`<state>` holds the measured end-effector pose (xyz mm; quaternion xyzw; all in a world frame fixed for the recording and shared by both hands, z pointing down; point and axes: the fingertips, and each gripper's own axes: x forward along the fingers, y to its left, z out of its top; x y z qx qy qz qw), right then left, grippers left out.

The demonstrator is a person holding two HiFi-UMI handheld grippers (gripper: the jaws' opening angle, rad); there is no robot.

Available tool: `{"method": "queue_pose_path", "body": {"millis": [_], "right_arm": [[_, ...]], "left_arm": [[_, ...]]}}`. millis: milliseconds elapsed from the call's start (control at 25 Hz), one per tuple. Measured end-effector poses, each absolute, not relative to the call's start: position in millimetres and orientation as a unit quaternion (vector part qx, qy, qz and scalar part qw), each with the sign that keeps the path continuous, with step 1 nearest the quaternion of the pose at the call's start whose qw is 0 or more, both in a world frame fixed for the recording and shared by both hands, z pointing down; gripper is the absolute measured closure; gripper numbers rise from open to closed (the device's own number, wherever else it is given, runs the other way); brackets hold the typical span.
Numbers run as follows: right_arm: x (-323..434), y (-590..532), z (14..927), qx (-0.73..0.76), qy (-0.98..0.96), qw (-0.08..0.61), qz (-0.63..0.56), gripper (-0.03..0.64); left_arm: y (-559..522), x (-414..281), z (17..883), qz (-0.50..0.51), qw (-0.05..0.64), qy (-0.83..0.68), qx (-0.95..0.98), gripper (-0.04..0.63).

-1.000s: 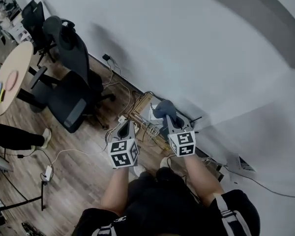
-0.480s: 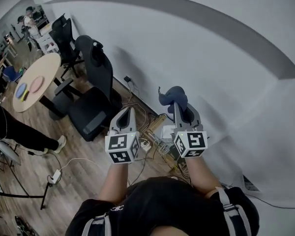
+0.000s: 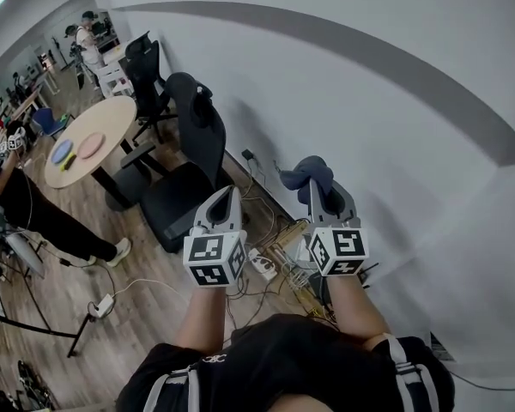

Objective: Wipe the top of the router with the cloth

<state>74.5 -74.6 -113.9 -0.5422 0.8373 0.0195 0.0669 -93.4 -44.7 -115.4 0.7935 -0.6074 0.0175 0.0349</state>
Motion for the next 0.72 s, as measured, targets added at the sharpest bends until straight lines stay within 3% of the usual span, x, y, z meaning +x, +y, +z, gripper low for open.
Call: {"method": "queue_pose_path", "body": {"millis": [720], "right_arm": [[60.6,-72.7,-96.6,-0.532,0.845,0.054,0.001,0.594]], "left_arm": [[-39.0,-87.9,-90.9,0.029,0.061,-0.598,0.799,0.601]]}}
